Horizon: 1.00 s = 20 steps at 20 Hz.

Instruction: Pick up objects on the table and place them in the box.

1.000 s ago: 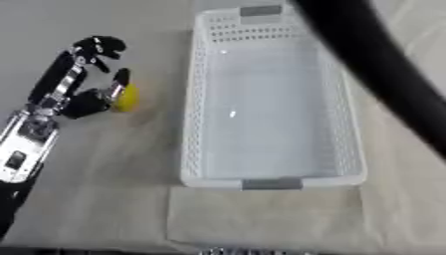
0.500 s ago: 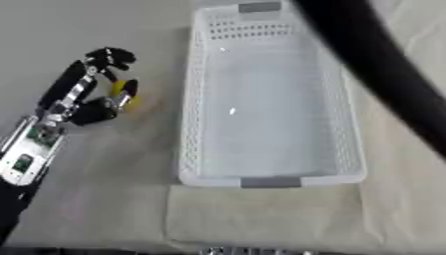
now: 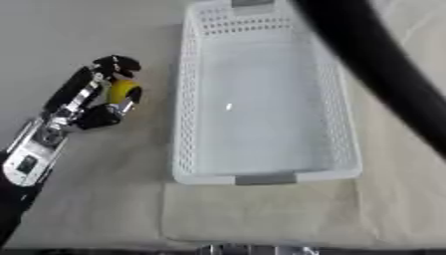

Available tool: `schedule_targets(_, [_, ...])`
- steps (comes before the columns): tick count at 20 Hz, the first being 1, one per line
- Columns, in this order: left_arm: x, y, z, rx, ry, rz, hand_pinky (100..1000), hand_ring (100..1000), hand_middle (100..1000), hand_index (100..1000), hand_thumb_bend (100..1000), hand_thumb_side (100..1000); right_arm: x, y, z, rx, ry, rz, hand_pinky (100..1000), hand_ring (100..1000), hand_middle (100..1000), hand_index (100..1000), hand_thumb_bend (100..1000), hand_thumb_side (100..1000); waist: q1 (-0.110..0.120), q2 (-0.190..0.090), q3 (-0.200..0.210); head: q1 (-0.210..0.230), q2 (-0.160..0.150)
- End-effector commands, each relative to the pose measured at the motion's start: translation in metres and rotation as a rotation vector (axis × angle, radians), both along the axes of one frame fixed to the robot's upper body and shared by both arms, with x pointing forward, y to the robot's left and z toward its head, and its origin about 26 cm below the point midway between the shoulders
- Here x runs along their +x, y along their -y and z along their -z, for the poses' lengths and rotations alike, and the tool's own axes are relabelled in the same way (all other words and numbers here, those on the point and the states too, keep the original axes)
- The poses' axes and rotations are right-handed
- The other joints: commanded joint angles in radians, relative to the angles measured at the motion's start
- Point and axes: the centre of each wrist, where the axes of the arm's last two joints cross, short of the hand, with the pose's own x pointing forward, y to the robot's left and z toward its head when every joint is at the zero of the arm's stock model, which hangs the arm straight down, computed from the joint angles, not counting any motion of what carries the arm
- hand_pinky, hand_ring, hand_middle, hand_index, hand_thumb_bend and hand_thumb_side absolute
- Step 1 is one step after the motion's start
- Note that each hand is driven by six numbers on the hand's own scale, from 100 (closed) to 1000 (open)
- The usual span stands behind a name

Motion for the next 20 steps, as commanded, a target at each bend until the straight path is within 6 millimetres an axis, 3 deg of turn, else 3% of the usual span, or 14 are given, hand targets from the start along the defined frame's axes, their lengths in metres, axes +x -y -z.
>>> schedule_targets(1, [0.002, -0.014, -0.012, 0.063, 0.022, -0.008, 549, 729, 792, 826, 100, 787, -0.004, 0.006, -0.002, -0.015, -0.009, -0.002, 511, 619, 676, 719, 100, 939, -0.002, -0.008, -0.002, 0.012, -0.01])
schedule_targets(3, [0.001, -0.018, -0.011, 0.076, 0.017, -0.014, 547, 726, 788, 811, 100, 783, -0.002, 0.006, -0.001, -0.015, -0.002, -0.005, 511, 619, 675, 719, 100, 939, -0.003, -0.005, -0.004, 0.013, -0.01])
schedule_targets(5, [0.0, -0.022, -0.009, 0.069, 0.017, -0.021, 511, 683, 758, 757, 100, 695, 0.001, 0.006, 0.0, -0.015, 0.009, -0.01, 511, 619, 675, 719, 100, 939, -0.005, -0.003, -0.005, 0.011, -0.009])
schedule_targets(7, [-0.002, -0.027, -0.007, 0.051, 0.022, -0.034, 429, 588, 667, 662, 100, 300, 0.004, 0.006, 0.001, -0.016, 0.018, -0.013, 511, 618, 674, 719, 100, 939, -0.009, -0.002, -0.007, 0.01, -0.01])
schedule_targets(8, [-0.003, -0.028, -0.006, 0.044, 0.024, -0.041, 429, 588, 667, 662, 100, 300, 0.005, 0.006, 0.001, -0.016, 0.021, -0.013, 511, 618, 674, 719, 100, 939, -0.01, -0.002, -0.007, 0.009, -0.01])
schedule_targets(9, [-0.004, -0.029, -0.006, 0.038, 0.026, -0.048, 364, 528, 595, 597, 100, 160, 0.005, 0.007, 0.001, -0.016, 0.024, -0.014, 511, 618, 674, 719, 100, 939, -0.011, -0.002, -0.008, 0.009, -0.011])
schedule_targets(20, [-0.008, -0.037, -0.006, 0.076, 0.013, -0.074, 354, 518, 570, 562, 100, 100, 0.012, 0.01, 0.002, -0.017, 0.047, -0.029, 510, 617, 674, 719, 100, 938, -0.018, -0.004, -0.005, 0.011, -0.007])
